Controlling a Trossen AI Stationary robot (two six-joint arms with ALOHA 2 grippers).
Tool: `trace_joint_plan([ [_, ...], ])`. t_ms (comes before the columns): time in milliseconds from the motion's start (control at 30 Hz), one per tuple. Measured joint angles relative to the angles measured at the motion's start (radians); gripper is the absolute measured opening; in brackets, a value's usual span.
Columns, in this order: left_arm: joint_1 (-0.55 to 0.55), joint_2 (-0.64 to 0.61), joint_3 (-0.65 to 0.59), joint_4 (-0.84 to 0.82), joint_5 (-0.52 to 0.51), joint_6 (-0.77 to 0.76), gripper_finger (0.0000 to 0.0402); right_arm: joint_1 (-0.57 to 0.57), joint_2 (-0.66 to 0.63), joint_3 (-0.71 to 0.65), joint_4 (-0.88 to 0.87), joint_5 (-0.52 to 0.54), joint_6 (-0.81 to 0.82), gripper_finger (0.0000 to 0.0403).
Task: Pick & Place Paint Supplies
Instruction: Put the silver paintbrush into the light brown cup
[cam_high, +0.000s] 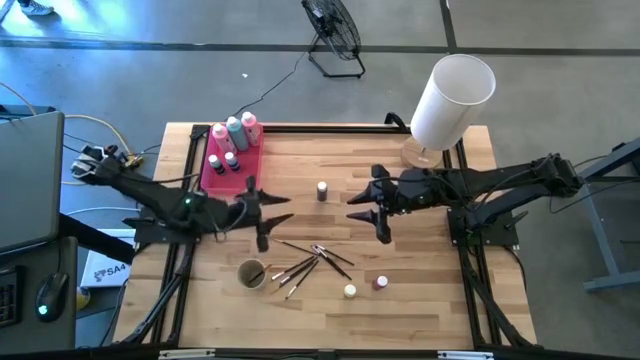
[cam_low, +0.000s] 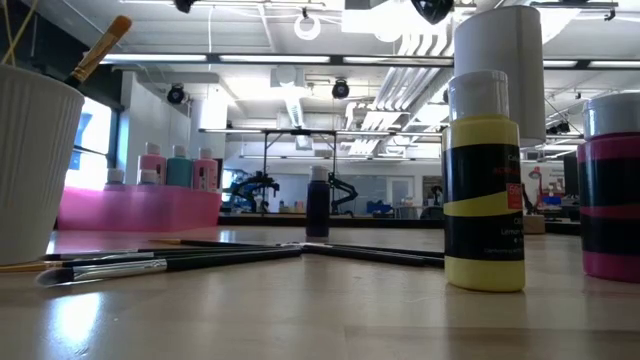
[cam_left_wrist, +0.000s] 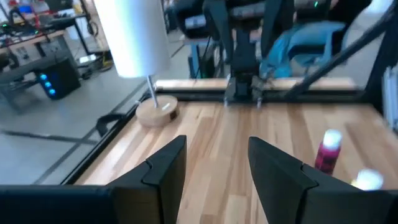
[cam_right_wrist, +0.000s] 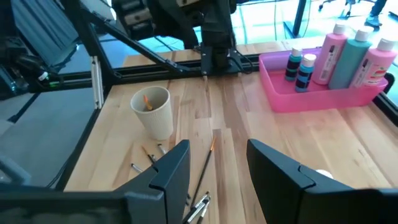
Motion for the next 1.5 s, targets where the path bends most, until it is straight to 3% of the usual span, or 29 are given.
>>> trace_joint_plan([
  [133, 0.054, -0.008, 0.001, 0.004, 0.065, 0.001, 0.0168, -0.019, 0.0, 0.0, 0.007, 0.0, 0.005, 0.0152],
  [367, 0.07, -0.014, 0.001, -0.006, 0.077, 0.087, 0.0168, -0.041, 0.029, 0.0, 0.052, 0.0, 0.008, 0.0152],
  [667, 0.07, -0.025, 0.001, -0.032, 0.15, -0.001, 0.0168, -0.04, 0.096, 0.0, 0.221, -0.006, 0.008, 0.0152],
  [1500, 0.07, -0.038, 0.002, -0.181, 0.18, 0.0, 0.0168, -0.031, 0.117, 0.0, 0.153, -0.004, 0.008, 0.0152],
])
